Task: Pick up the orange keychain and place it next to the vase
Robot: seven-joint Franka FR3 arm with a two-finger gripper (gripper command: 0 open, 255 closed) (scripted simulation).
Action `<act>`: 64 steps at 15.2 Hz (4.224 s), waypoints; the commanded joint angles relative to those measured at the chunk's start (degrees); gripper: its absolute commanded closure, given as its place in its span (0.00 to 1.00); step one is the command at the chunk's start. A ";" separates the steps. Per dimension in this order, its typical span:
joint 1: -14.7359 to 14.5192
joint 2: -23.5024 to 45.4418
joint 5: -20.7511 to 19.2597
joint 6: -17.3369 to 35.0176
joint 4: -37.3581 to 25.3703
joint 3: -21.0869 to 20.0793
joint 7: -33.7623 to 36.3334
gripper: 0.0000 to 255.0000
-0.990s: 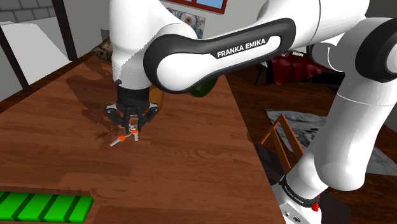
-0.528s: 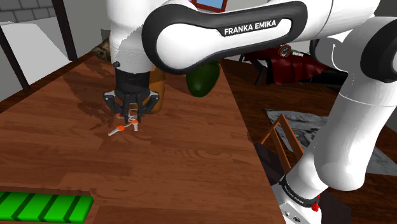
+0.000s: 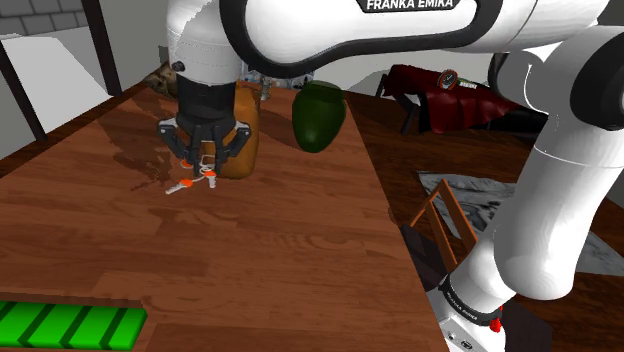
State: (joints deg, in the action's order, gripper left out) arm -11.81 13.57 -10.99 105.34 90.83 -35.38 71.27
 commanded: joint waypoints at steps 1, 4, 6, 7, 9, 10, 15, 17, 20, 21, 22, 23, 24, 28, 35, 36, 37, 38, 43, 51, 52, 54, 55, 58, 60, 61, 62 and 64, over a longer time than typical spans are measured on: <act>-0.09 -0.19 0.16 -1.51 -1.35 -0.09 -0.13 1.00; -0.33 -0.04 0.14 -3.88 -3.85 -0.17 -0.25 1.00; -0.54 0.15 0.06 -5.49 -5.62 -0.23 -0.31 1.00; -0.66 0.27 0.01 -6.31 -6.54 -0.25 -0.33 1.00; -0.93 0.57 -0.15 -7.98 -8.47 -0.30 -0.36 1.00; -1.08 0.75 -0.24 -8.82 -9.47 -0.32 -0.36 1.00; -2.06 1.97 -0.96 -13.24 -14.93 -0.43 -0.32 1.00; -2.57 2.63 -1.36 -15.11 -17.36 -0.47 -0.27 1.00; -3.52 3.83 -2.11 -18.06 -21.35 -0.50 -0.18 1.00; -3.89 4.30 -2.41 -19.09 -22.78 -0.51 -0.15 1.00; -4.29 4.80 -2.73 -20.14 -24.28 -0.51 -0.11 1.00; -4.45 4.99 -2.86 -20.54 -24.85 -0.50 -0.10 1.00; -2.45 2.86 -1.47 -19.48 -22.06 -0.33 -1.53 1.00; 4.26 -4.64 3.51 -16.31 -13.03 1.12 -7.85 1.00; 11.78 -14.26 9.71 -13.43 -2.56 6.24 -19.62 1.00; 12.59 -15.28 10.31 -13.20 -1.47 7.09 -21.26 1.00; 13.39 -16.22 10.84 -13.00 -0.46 7.92 -22.89 1.00; 14.12 -17.07 11.31 -12.82 0.46 8.78 -24.50 1.00; 17.38 -20.17 12.83 -12.26 3.88 13.19 -32.24 1.00; 22.13 -21.49 13.36 -12.02 5.60 19.90 -43.74 1.00; 22.70 -21.37 13.33 -12.03 5.50 20.70 -45.11 1.00; 23.85 -20.93 13.24 -12.09 5.10 22.27 -47.81 1.00; 24.36 -20.67 13.19 -12.13 4.84 22.93 -48.96 1.00; 24.34 -21.31 13.33 -9.70 7.89 22.97 -49.10 1.00; 24.33 -21.66 13.41 -8.10 9.83 22.98 -49.18 1.00; 24.32 -21.81 13.45 -7.31 10.77 22.98 -49.21 1.00; 24.31 -21.95 13.48 -6.52 11.70 22.98 -49.25 1.00; 24.30 -22.19 13.55 -4.95 13.50 22.98 -49.31 1.00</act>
State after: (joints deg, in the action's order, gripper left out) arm 12.51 -8.63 2.55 99.65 103.64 -12.38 21.95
